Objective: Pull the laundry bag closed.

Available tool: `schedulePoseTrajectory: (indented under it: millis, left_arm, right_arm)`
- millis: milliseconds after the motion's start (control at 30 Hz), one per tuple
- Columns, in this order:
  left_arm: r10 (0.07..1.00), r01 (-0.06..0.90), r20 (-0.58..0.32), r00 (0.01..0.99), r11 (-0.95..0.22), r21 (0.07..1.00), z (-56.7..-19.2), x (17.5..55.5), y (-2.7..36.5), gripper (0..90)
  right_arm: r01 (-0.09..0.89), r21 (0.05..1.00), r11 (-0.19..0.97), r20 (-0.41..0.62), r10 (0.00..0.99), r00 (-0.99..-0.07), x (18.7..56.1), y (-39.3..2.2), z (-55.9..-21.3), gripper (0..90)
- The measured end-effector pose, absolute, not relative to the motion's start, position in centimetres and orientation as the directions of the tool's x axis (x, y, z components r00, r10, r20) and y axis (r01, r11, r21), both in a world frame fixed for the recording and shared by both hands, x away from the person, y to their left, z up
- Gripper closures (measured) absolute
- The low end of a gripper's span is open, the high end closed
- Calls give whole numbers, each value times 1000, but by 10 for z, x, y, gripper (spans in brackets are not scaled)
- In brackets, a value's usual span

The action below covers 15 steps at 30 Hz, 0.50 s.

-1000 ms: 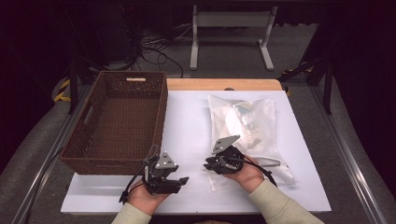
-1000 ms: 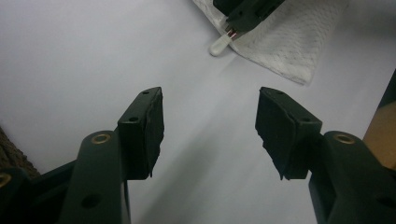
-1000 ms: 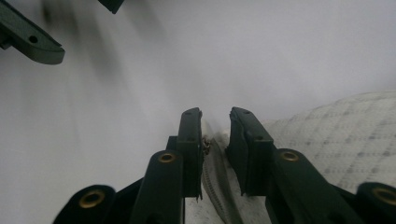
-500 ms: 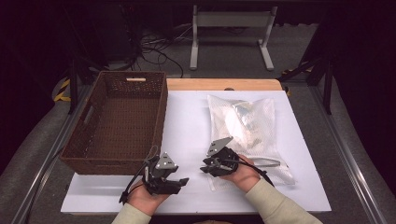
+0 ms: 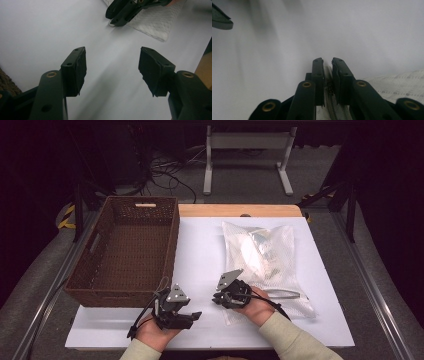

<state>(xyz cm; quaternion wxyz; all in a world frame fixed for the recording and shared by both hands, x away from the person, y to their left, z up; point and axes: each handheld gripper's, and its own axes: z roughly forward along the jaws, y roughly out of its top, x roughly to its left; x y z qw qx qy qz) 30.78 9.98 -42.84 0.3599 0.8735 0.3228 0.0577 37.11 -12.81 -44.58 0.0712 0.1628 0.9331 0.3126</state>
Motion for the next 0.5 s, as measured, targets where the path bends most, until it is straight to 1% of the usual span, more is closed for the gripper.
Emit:
schedulePoseTrajectory:
  millis: [33, 100, 333, 500]
  left_arm:
    - [604, 522, -132, 786, -534, 665, -429, 308, 100, 399]
    - [603, 521, -130, 787, -537, 663, -429, 309, 99, 398]
    - [587, 515, -133, 798, -551, 656, -431, 310, 92, 393]
    - [570, 513, -153, 807, -549, 660, -433, 313, 83, 388]
  right_arm:
    - [264, 606, 750, -31, 355, -934, 372, -129, -445, 804]
    - [270, 613, 742, -29, 363, -931, 372, -131, -443, 848]
    - [285, 648, 706, -14, 385, -923, 371, -141, -432, 854]
    - [286, 672, 683, -4, 389, -921, 368, -146, -427, 855]
